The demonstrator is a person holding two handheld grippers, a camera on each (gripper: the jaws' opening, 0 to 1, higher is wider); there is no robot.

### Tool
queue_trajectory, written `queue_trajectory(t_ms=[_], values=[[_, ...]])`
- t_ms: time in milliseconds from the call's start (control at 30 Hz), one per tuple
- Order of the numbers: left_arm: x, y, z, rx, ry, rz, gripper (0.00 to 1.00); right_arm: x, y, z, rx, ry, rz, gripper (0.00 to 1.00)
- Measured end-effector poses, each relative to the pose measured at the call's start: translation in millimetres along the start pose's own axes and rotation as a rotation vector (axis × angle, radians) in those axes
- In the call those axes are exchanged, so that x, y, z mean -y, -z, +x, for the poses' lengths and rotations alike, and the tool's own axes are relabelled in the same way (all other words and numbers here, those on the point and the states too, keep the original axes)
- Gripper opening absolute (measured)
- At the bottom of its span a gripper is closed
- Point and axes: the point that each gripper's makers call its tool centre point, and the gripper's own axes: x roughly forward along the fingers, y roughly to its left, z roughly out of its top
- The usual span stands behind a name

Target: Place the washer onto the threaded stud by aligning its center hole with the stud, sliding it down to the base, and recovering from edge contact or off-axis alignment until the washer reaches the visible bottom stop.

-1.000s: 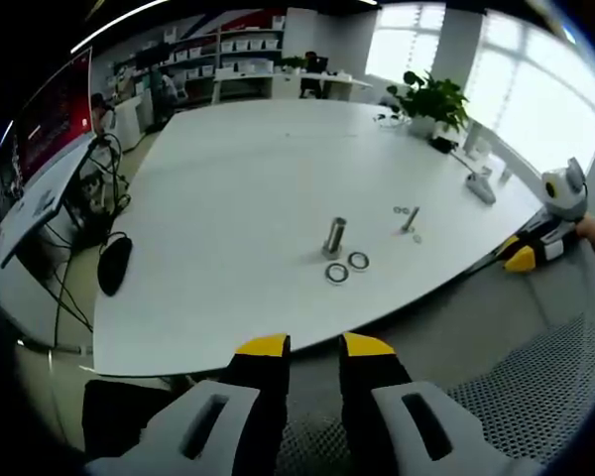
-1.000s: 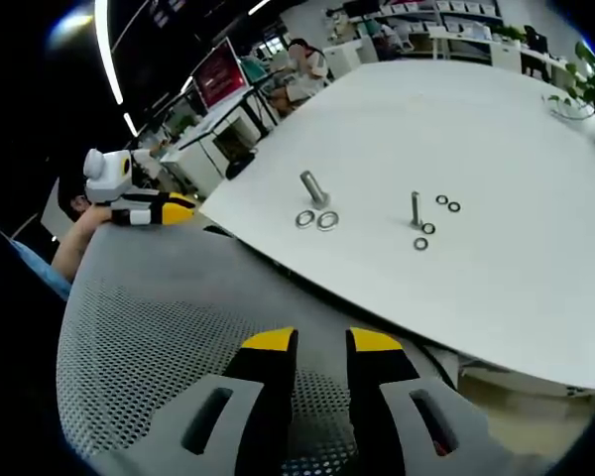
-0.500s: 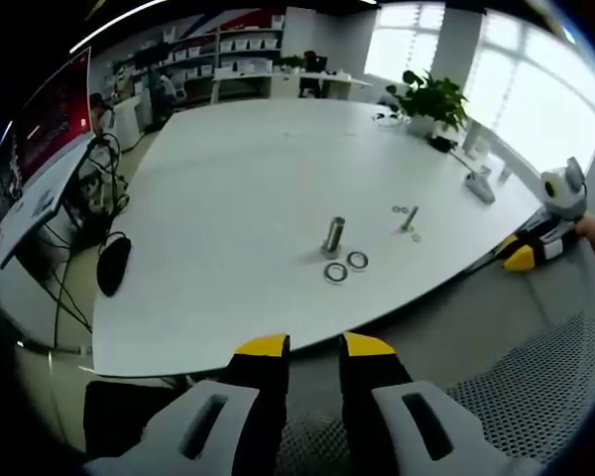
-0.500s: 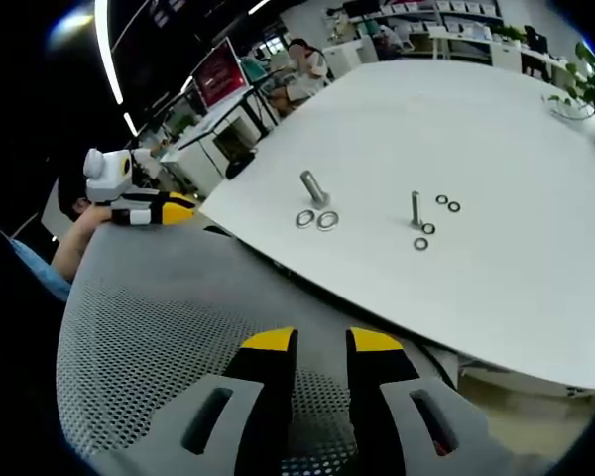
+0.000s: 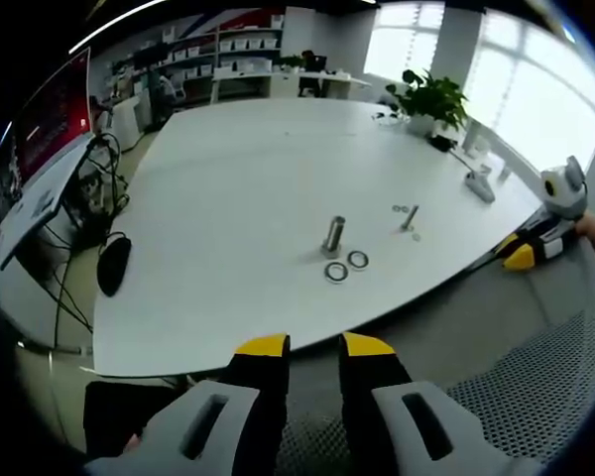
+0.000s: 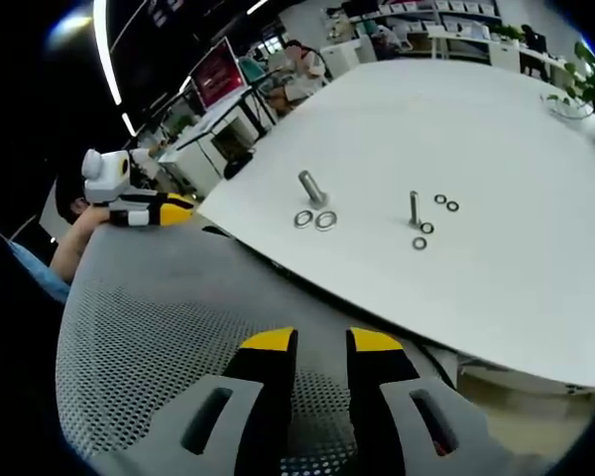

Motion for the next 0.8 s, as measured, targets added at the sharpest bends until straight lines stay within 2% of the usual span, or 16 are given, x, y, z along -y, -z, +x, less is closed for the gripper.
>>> queue_trajectory(t_ms=[133,167,267,300,367,467,533,667,800], values=[[-0.8,-0.3,0,0.003,-0.003,-0.006,0.17,0,0.9,1,-0.016,-0.002,-0.013,0.22],[-1.0,-0.7,0,0.005,-0.005,-0.010,0.17,-1,4.8,2,-0.051,-0.015,-0.023,0.23],[-1.3,-1.1,0,0.008,-0.006,-0.012,0.17,1,3.7,3,-0.063,-0.022,-0.020,0.23],[-1.4,-1.0,0,0.007,-0.005,-0.011,0.17,-2,5.9,3,-0.083,-0.048,-0.058,0.23],[-1.1,-0.6,0,0.004,-0.004,-0.008,0.17,-7,0.8,3,-0.061,-0.084,-0.104,0.22],[-2.0,-0.7,0,0.005,-0.006,-0.012,0.16,4,-8.2,-1,-0.052,-0.039,-0.124,0.22],[-2.6,-0.7,0,0.005,-0.007,-0.012,0.16,17,-22.6,-6,-0.006,0.012,-0.167,0.22],[-2.5,-1.2,0,0.007,-0.006,-0.013,0.16,29,-40.0,-15,0.018,0.006,-0.137,0.22],[-1.8,-0.6,0,0.003,-0.003,-0.005,0.16,44,-52.6,-14,0.014,0.056,-0.194,0.22]])
